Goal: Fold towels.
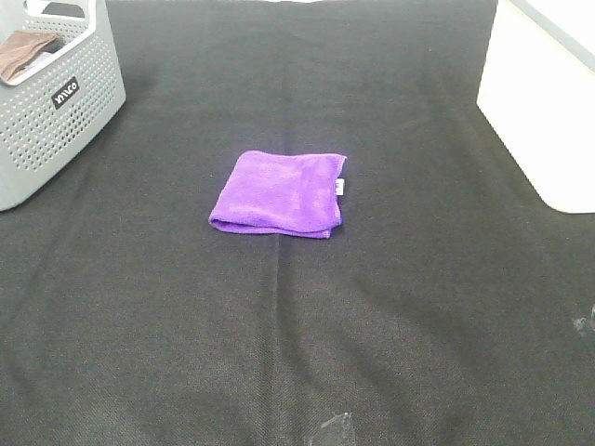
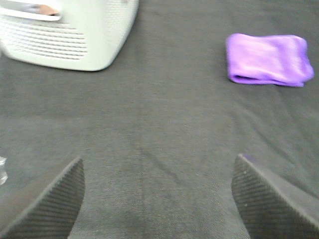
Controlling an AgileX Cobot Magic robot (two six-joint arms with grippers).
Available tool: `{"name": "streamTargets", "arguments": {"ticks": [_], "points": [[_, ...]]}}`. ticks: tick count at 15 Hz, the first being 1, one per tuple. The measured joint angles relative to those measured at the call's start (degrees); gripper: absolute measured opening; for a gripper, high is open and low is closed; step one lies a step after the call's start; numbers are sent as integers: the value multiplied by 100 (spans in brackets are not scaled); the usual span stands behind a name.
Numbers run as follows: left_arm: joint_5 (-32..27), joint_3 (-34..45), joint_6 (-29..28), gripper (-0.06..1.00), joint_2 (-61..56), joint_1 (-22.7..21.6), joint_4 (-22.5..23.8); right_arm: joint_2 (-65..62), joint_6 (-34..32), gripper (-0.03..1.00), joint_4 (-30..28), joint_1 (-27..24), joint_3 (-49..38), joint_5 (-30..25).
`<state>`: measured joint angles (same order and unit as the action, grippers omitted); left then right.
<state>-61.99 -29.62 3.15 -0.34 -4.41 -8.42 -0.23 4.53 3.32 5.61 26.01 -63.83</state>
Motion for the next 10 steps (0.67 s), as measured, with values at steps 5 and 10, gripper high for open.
{"name": "streamTargets", "arguments": {"ticks": [5, 10], "points": [[0, 0, 0, 75, 0, -63, 0, 0, 0, 78, 40, -178, 0, 0], [0, 0, 0, 75, 0, -63, 0, 0, 0, 78, 52, -178, 0, 0]]}}
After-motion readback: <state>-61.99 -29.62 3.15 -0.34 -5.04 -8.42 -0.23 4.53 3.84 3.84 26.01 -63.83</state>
